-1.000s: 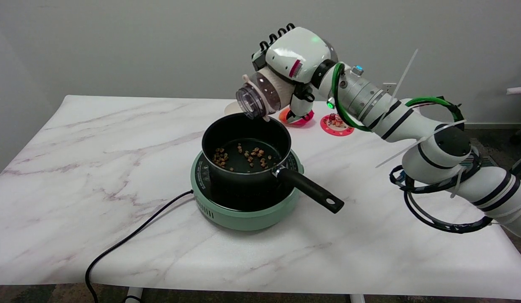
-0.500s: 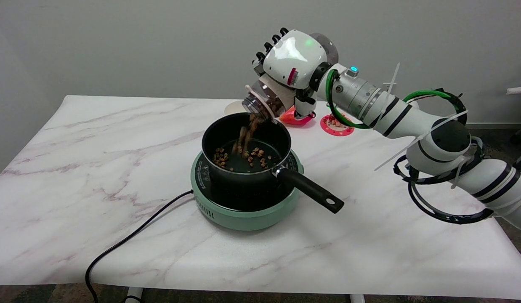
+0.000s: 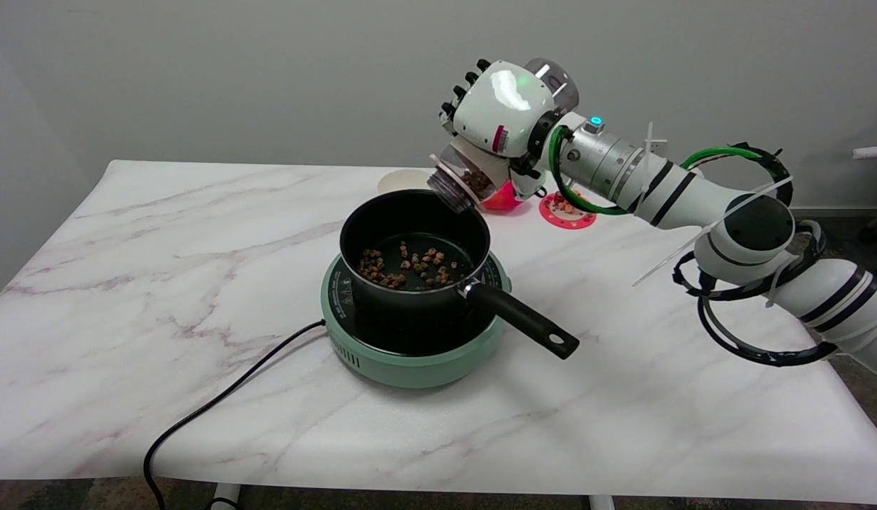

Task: Pour the contents of the bottle into the soup pot.

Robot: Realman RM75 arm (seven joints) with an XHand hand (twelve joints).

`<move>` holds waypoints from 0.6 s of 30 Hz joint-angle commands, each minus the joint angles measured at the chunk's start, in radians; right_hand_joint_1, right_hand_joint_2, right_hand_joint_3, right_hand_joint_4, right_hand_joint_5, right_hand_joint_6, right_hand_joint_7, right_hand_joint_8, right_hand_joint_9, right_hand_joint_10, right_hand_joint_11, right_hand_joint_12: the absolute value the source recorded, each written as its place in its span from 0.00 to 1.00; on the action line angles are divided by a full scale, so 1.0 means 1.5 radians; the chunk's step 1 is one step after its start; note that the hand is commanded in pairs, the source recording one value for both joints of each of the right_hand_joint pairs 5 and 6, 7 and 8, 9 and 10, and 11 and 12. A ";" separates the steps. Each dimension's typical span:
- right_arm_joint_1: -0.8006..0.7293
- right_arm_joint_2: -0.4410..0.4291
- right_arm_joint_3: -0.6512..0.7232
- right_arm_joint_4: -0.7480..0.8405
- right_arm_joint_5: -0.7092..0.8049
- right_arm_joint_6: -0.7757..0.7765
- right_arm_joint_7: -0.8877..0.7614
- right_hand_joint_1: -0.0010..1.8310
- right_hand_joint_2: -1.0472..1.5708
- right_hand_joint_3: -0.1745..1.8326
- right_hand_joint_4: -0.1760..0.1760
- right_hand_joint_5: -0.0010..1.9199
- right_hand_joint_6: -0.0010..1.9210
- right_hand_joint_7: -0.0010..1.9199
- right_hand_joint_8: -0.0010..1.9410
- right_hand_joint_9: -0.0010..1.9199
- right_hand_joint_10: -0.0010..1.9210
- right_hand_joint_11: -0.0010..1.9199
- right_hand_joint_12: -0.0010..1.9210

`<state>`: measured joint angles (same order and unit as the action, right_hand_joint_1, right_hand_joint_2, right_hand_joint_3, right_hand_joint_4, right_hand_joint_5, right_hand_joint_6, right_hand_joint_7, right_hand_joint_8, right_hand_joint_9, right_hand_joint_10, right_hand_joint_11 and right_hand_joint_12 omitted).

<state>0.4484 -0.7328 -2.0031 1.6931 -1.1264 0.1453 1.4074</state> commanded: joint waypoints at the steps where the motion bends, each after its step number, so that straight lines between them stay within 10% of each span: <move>1: 0.031 0.025 -0.012 -0.035 -0.073 0.028 0.000 0.79 0.80 0.34 0.50 1.00 1.00 0.99 0.97 0.67 0.67 0.63 0.63; 18: 0.068 0.043 -0.012 0.022 -0.072 0.066 -0.006 0.79 0.78 0.36 0.50 1.00 1.00 0.99 0.97 0.67 0.67 0.62 0.62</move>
<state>0.5059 -0.6937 -2.0170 1.6660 -1.2135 0.2033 1.4078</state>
